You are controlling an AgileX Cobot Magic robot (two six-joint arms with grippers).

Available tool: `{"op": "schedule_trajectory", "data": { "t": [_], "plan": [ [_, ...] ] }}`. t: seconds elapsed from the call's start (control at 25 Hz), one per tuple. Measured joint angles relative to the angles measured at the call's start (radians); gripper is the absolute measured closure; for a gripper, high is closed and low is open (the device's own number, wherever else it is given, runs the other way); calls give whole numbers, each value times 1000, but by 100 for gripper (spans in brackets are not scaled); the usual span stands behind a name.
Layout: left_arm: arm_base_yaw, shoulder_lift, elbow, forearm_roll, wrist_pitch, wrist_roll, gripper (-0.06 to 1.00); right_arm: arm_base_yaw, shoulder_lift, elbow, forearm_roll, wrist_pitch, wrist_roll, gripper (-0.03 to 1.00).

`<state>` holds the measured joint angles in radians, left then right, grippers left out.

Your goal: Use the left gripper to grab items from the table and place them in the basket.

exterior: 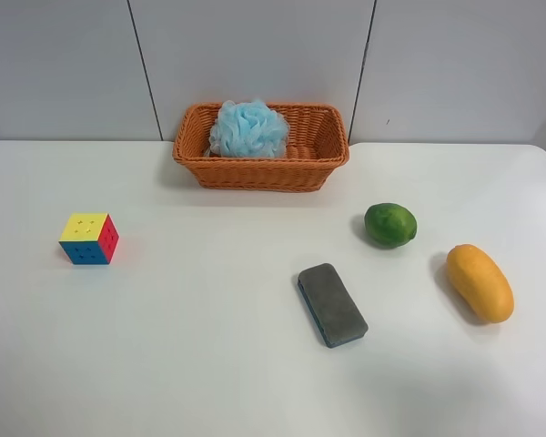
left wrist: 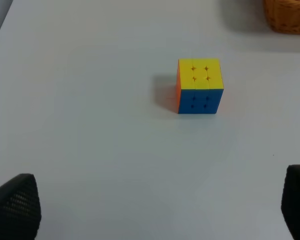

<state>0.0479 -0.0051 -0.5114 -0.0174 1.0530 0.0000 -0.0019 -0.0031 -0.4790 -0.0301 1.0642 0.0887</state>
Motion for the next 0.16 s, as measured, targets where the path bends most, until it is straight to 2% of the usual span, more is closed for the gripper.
{"op": "schedule_trajectory", "data": {
  "t": [0.16],
  "plan": [
    [0,0,0,0,0,0,-1,0,0,0,0,0,0,-2]
  ]
}}
